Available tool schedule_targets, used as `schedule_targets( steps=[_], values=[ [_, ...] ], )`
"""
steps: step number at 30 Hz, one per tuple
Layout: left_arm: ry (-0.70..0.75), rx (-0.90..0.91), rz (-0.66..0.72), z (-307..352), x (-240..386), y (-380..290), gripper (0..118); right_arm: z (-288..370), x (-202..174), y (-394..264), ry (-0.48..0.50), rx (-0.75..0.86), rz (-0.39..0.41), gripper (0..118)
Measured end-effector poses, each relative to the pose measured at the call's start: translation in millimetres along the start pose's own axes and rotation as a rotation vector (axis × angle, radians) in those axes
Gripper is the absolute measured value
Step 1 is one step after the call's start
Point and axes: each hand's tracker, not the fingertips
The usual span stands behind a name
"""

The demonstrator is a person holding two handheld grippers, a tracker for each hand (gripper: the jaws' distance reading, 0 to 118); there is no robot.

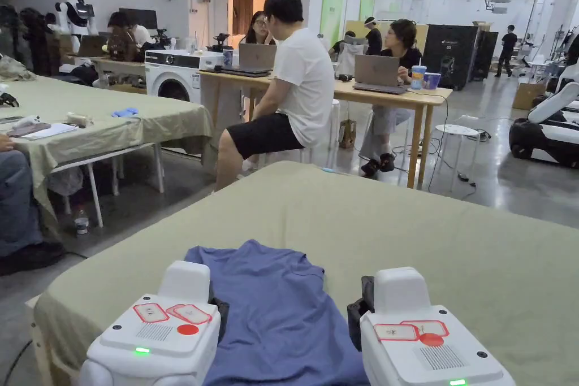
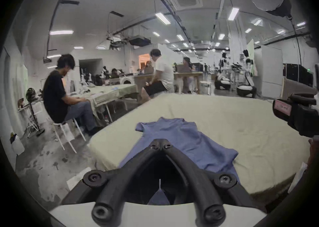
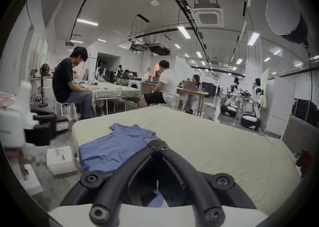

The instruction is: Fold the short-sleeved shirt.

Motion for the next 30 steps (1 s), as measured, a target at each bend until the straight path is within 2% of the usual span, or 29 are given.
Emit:
schedule_targets(
  steps=[3,6,12,15,16,19,20,21,22,24,26,27,28,29,30],
  values=[
    [-0.068,-0.164,-0.058,-73.4,19.4,6.7,0,-21.1,10.6,-4.1,0.014,-0.031,-0.01,0],
    [-0.18,-0.288,-0.02,-153.7,35.6,5.9,0,-48.9,21.7,-11.0,0.008,-0.066,-0.012,0],
    [-0.283,-0.68,-0.076,-285.8,78.4,-20.3,0,-92.4,43.9,-22.0,-0.004,-0.122,-0.001,0],
    [-0.263,-0.665,-0.093,-309.2,91.0,-26.2,0,-105.4,57.8,-28.1,-0.014,-0.143,-0.021,0],
    [-0.233,-0.621,-0.067,-312.2,91.1,-25.7,19,-107.7,61.8,-30.3,-0.024,-0.147,-0.022,0],
    [-0.279,-0.634,-0.001,-322.9,89.3,-28.8,115,-103.3,70.5,-30.6,-0.045,-0.157,-0.029,0],
    [-0.28,-0.653,-0.009,-323.4,90.4,-33.9,115,-102.8,74.3,-32.1,-0.053,-0.16,-0.031,0],
    [-0.269,-0.658,-0.013,-326.8,91.1,-37.3,102,-103.0,78.8,-33.9,-0.059,-0.165,-0.033,0],
    [-0.253,-0.665,-0.017,-332.7,92.2,-42.7,80,-102.9,84.9,-36.7,-0.068,-0.17,-0.034,0],
    [-0.195,-0.693,-0.063,-336.5,92.7,-53.3,77,-97.5,94.9,-39.4,-0.093,-0.174,-0.05,0],
    [-0.224,-0.676,-0.028,-329.5,91.3,-42.2,72,-92.3,107.7,-43.1,-0.11,-0.175,-0.067,0],
    [-0.221,-0.646,-0.023,-325.6,90.1,-35.7,50,-88.6,113.8,-44.0,-0.122,-0.174,-0.075,0],
    [-0.204,-0.596,0.035,-324.0,88.6,-30.3,1,-84.7,120.3,-44.6,-0.136,-0.177,-0.087,0],
    [-0.204,-0.635,0.106,-323.2,86.8,-27.4,2,-80.0,126.8,-45.2,-0.15,-0.178,-0.098,0],
    [-0.217,-0.644,0.087,-321.2,89.4,-26.1,2,-75.4,132.3,-45.7,-0.156,-0.178,-0.101,0]
  ],
)
